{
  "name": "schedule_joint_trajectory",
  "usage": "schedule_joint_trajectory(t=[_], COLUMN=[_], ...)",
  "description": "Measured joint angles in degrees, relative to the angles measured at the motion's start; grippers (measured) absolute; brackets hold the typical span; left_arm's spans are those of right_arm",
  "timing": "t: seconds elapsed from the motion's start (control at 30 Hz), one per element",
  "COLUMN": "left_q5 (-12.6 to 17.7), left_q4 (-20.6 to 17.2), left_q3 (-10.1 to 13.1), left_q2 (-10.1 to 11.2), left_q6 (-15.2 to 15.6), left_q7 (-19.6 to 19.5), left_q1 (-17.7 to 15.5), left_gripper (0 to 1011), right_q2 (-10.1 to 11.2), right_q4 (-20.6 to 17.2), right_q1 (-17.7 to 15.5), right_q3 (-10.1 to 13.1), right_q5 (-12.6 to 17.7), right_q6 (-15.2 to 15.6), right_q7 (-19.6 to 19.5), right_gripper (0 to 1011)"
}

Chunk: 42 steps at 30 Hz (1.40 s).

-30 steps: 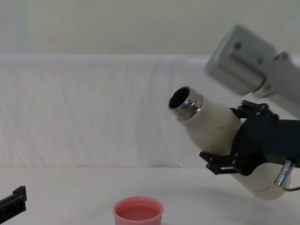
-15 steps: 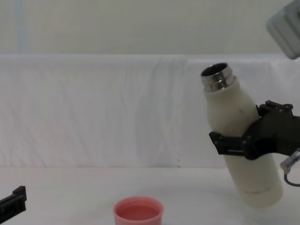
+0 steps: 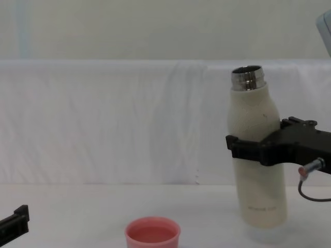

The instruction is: Grasp the thermos with one hand and pour water into the cup lid.

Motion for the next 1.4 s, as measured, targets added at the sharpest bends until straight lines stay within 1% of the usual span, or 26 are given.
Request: schedule_joint_trajectory(t=[0.1, 0.2, 0.23, 0.33, 0.4, 0.63, 0.87, 1.13, 1.4], left_q5=[0.0, 0.0, 0.0, 0.0, 0.0, 0.0, 0.0, 0.0, 0.0], left_q4=[0.0, 0.0, 0.0, 0.0, 0.0, 0.0, 0.0, 0.0, 0.0], left_q3=[0.0, 0.0, 0.0, 0.0, 0.0, 0.0, 0.0, 0.0, 0.0], left_q2=[0.0, 0.0, 0.0, 0.0, 0.0, 0.0, 0.0, 0.0, 0.0], left_q6=[0.0, 0.0, 0.0, 0.0, 0.0, 0.0, 0.0, 0.0, 0.0], left_q7=[0.0, 0.0, 0.0, 0.0, 0.0, 0.0, 0.0, 0.0, 0.0], left_q1=[0.0, 0.0, 0.0, 0.0, 0.0, 0.0, 0.0, 0.0, 0.0], left_gripper=[1001, 1001, 1001, 1001, 1001, 1001, 1001, 1001, 1001], right_q2=[-0.5, -0.9, -1.1, -1.5, -2.0, -2.8, -3.7, -4.3, -4.1], right_q4=[2.2, 3.6, 4.5, 6.0, 7.9, 12.1, 15.7, 18.1, 19.0], right_q1=[1.2, 2.0, 2.5, 3.2, 4.3, 7.0, 9.3, 11.0, 11.7], right_q3=[0.2, 0.3, 0.3, 0.3, 0.0, -1.2, -2.2, -3.3, -4.4], right_q5=[2.7, 4.3, 5.3, 6.6, 7.7, 9.4, 11.5, 13.4, 14.4], right_q6=[-0.9, -1.4, -1.7, -2.1, -2.7, -3.4, -3.3, -2.4, -1.9], right_q7=[0.7, 1.1, 1.4, 1.6, 1.6, 1.5, 1.4, 0.8, 0.5], right_gripper=[957, 957, 957, 957, 957, 957, 957, 957, 957])
